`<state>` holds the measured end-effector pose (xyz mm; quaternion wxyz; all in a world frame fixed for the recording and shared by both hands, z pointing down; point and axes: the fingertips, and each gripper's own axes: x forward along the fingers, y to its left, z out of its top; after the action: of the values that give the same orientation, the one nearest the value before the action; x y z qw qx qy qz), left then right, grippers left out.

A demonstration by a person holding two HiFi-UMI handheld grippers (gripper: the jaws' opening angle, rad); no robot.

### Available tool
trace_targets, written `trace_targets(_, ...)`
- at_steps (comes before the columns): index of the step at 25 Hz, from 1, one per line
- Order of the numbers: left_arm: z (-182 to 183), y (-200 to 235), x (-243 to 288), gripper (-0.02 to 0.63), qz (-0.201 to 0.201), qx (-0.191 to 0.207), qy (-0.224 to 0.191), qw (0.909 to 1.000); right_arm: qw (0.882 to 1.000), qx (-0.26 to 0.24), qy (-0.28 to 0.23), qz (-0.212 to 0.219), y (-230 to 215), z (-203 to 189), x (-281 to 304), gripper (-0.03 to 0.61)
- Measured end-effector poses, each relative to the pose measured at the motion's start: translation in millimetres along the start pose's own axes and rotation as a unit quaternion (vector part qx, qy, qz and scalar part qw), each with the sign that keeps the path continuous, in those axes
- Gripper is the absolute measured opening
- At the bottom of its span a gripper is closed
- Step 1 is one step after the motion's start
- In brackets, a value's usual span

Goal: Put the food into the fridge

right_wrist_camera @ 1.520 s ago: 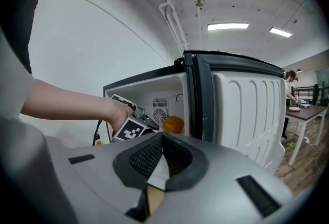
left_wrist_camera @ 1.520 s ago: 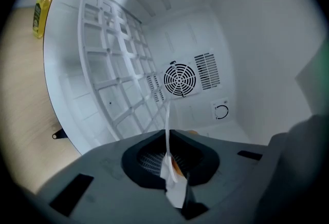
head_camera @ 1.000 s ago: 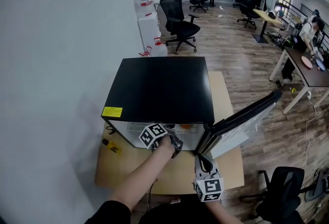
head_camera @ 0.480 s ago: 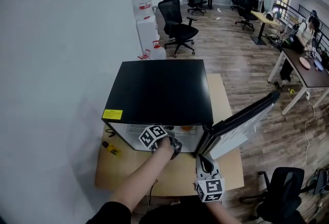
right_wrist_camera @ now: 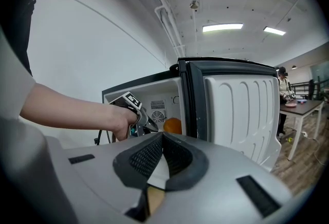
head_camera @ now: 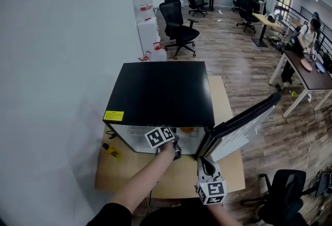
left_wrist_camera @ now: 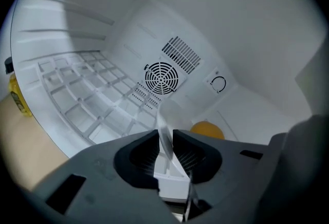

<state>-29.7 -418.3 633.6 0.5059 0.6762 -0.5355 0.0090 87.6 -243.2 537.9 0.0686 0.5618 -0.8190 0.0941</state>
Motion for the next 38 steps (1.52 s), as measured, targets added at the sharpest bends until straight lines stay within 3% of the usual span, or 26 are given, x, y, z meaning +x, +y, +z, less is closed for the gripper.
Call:
trace_targets(3, 6.3, -0.6, 0.5, 0.08, 0.007, 0.041, -0.014, 0.999, 1.0, 0.005, -0.001, -0.002, -1.8, -0.2, -2.2, 0.06)
trace_targets(6, 14.9, -1.0, -1.4, 0.144, 0.012, 0.072, -0.036, 0.9967, 1.0, 0.01, -0.004, -0.002, -2.3, 0.6, -4.3, 0.06)
trace_targets(10, 19.6, 0.6, -3.3, 0.162, 0.019, 0.099, -0.045, 0.9939, 1.0, 0.009, -0.003, -0.005, -2.5, -1.2, -5.6, 0.06)
trace_targets(27, 19.9, 8.9, -19.5, 0.219, 0.016, 0.119, -0.056, 0.9912, 1.0, -0.004, -0.007, 0.005, 7.2, 4.5, -6.8, 0.06)
trace_targets(38, 14.6, 4.2, -82.1, 0.238, -0.022, 0.15, -0.109, 0.9824, 1.0, -0.016, -0.015, 0.001, 24.7, 7.5, -33.9, 0.06)
